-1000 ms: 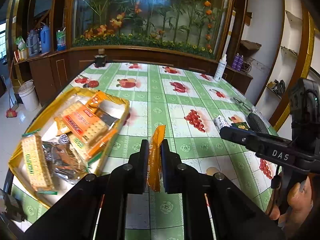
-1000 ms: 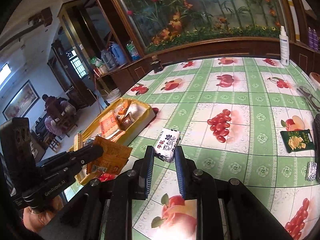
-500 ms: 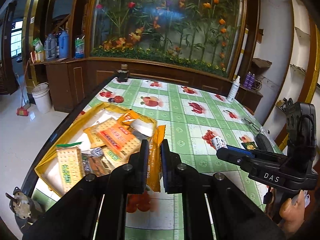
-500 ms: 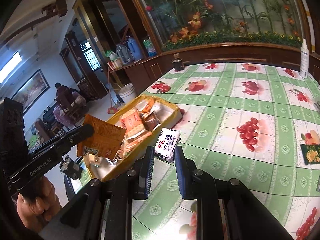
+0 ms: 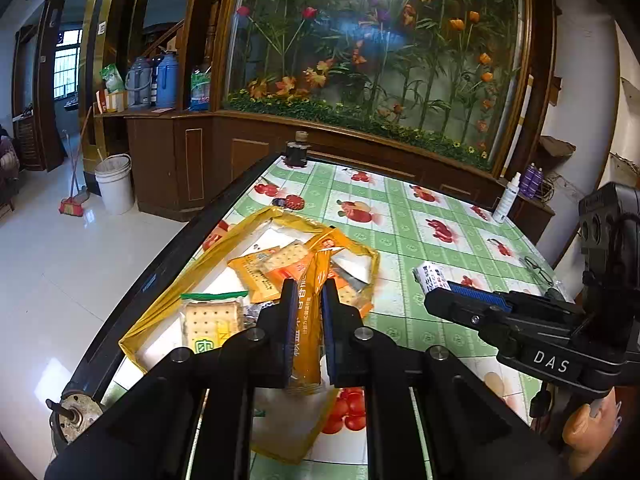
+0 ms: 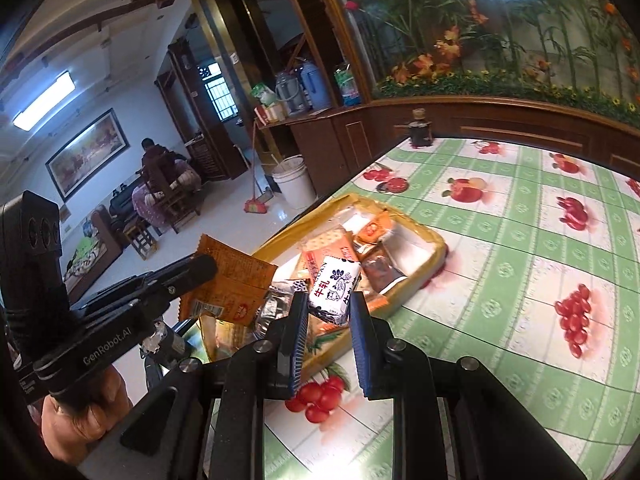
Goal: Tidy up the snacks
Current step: 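Carry the orange sachet and white box over the yellow tray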
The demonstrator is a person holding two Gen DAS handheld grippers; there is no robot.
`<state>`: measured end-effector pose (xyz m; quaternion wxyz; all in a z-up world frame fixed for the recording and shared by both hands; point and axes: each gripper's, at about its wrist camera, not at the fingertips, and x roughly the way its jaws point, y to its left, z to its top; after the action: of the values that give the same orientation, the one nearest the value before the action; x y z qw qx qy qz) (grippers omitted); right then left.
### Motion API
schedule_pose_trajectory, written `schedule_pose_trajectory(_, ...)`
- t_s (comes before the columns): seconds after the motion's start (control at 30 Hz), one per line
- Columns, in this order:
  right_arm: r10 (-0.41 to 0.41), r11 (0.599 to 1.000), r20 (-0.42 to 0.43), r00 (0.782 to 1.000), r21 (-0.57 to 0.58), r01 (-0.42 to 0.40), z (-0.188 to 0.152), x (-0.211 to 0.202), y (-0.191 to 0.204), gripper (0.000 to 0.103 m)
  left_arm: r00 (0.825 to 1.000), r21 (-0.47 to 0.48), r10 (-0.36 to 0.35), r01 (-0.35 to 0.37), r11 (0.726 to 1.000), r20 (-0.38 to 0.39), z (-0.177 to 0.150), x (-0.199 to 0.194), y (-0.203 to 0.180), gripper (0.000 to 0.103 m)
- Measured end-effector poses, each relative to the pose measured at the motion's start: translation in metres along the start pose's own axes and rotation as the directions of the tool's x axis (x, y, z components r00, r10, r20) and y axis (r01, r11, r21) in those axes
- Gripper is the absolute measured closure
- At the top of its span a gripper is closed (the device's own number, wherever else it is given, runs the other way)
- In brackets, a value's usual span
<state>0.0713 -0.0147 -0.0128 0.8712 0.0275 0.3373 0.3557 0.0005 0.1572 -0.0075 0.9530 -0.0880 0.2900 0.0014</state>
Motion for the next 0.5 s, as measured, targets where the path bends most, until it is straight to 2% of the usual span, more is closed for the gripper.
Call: schedule_pose_trajectory(0.5,0.021,1.000,-0.059,0.998,-0.017,-0.022,0.011,0.063,0.013,0.082,0.999,-0.042,0.020,-0.021,0.999,-0.037,-0.007,0.014,0.025,0.093)
